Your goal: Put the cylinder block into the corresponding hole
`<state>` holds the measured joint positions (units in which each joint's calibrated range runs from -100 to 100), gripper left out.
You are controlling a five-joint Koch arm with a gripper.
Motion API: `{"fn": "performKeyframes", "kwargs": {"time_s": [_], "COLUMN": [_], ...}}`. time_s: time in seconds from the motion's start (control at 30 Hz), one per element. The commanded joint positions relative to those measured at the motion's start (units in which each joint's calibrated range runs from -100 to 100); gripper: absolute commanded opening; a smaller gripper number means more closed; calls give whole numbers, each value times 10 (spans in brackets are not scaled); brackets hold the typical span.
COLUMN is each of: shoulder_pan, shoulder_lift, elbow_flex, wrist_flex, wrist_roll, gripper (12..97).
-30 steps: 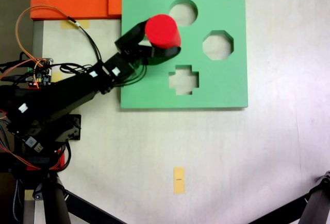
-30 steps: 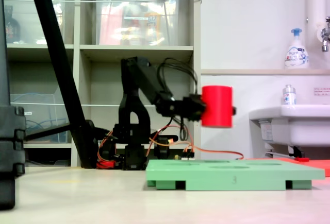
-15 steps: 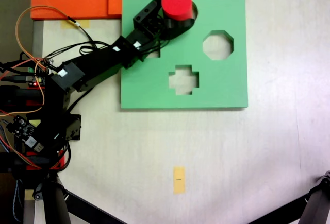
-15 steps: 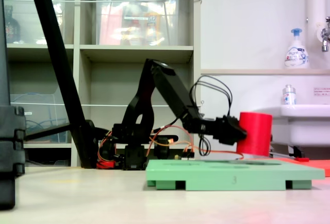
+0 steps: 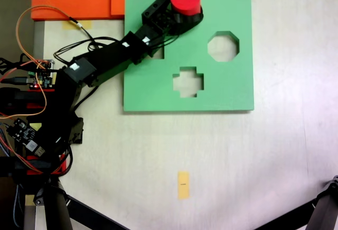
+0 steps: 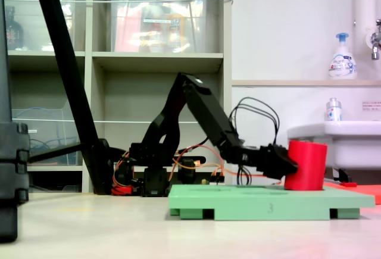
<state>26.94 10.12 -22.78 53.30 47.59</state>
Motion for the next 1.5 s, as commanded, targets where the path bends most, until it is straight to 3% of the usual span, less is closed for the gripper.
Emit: {"fn": "performKeyframes", "kwargs": {"time_s": [0.0, 0.47, 0.67, 0.9, 0.93, 1.23, 1.47], "shoulder_pan": [6, 2, 2, 2, 2, -11, -66], "shoulder_lift": [-2, 44, 79, 82, 75, -258, -717], "elbow_flex": [45, 52, 54, 29, 20, -125, -222], "wrist_flex": [14, 16, 22, 49, 61, 71, -186], "wrist_roll": [-6, -6, -6, -6, -6, -6, -48], "gripper": [314, 321, 628, 894, 897, 897, 886]}}
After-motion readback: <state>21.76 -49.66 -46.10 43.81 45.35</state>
